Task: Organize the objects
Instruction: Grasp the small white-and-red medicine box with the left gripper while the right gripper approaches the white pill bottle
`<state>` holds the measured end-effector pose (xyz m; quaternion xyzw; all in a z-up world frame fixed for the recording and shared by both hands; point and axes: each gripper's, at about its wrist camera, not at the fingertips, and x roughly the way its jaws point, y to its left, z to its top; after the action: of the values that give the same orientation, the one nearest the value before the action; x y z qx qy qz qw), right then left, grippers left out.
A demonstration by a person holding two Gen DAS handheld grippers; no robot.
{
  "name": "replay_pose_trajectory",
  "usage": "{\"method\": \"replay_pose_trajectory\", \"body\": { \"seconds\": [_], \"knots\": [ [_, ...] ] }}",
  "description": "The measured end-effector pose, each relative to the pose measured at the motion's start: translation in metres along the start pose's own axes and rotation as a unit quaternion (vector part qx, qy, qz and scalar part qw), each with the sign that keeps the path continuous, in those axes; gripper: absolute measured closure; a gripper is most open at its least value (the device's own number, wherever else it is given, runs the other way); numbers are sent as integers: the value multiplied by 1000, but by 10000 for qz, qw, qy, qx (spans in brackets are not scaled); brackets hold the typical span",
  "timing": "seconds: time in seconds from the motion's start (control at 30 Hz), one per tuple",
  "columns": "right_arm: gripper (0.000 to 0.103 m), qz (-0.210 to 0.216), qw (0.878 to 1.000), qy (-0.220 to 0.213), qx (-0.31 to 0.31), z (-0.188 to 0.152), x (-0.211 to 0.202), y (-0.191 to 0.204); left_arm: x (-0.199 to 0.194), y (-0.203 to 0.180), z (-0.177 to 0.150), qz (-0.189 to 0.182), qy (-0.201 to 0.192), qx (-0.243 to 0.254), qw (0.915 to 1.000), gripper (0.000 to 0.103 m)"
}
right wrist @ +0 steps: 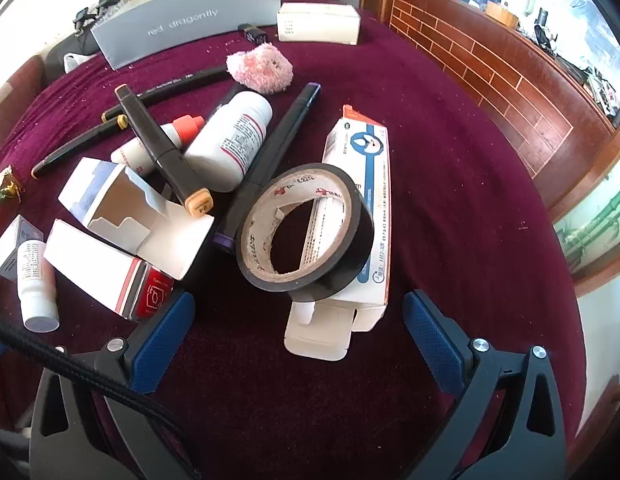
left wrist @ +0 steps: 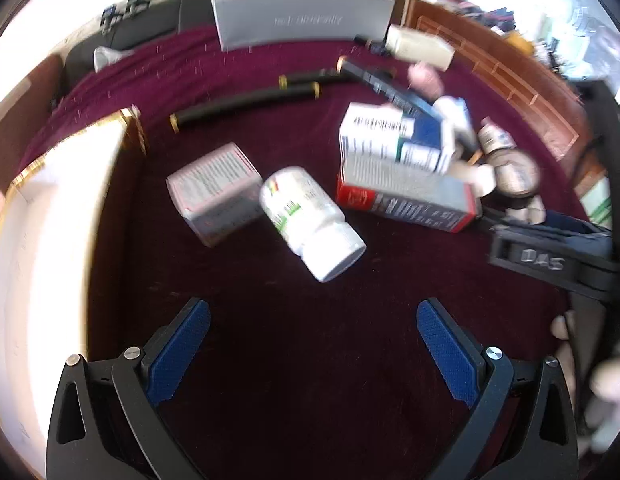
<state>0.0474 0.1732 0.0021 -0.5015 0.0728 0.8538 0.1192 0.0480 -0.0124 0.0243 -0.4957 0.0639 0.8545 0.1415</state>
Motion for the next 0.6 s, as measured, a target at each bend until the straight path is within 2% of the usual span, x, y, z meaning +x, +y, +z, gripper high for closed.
{"method": "replay_pose_trajectory", "body": {
  "seconds": [0.07, 0.17, 0.27, 0.33, 0.4, 0.5, 0.57, 0.6],
  "knots": [
    [0, 17, 9999, -171, -2, -5, -2, 0, -18, 5, 0, -84, -257, 220, 9994, 2],
    [0, 107, 9996, -250, 57, -7, -5, -1, -36, 17, 14, 176, -630, 542, 9964, 2],
    [0, 303, 9986, -357, 229, -6, -6, -8, -33, 26, 30, 407, -747, 884, 9924, 2],
    [0, 484, 9969, -455, 419, -6, -9, -15, -22, 29, 39, 551, -726, 1083, 9899, 2],
    [0, 601, 9948, -567, 598, -7, -12, -21, -8, 36, 47, 657, -577, 875, 9923, 2],
    [0, 698, 9919, -736, 760, -8, -17, -28, 7, 42, 54, 527, -416, 542, 9963, 8],
    [0, 690, 9905, -895, 786, -9, -22, -30, 16, 36, 54, 588, -324, 684, 9954, 13],
    [0, 699, 9899, -970, 764, -9, -24, -30, 15, 32, 56, 539, -400, 740, 9950, 15]
  ]
}}
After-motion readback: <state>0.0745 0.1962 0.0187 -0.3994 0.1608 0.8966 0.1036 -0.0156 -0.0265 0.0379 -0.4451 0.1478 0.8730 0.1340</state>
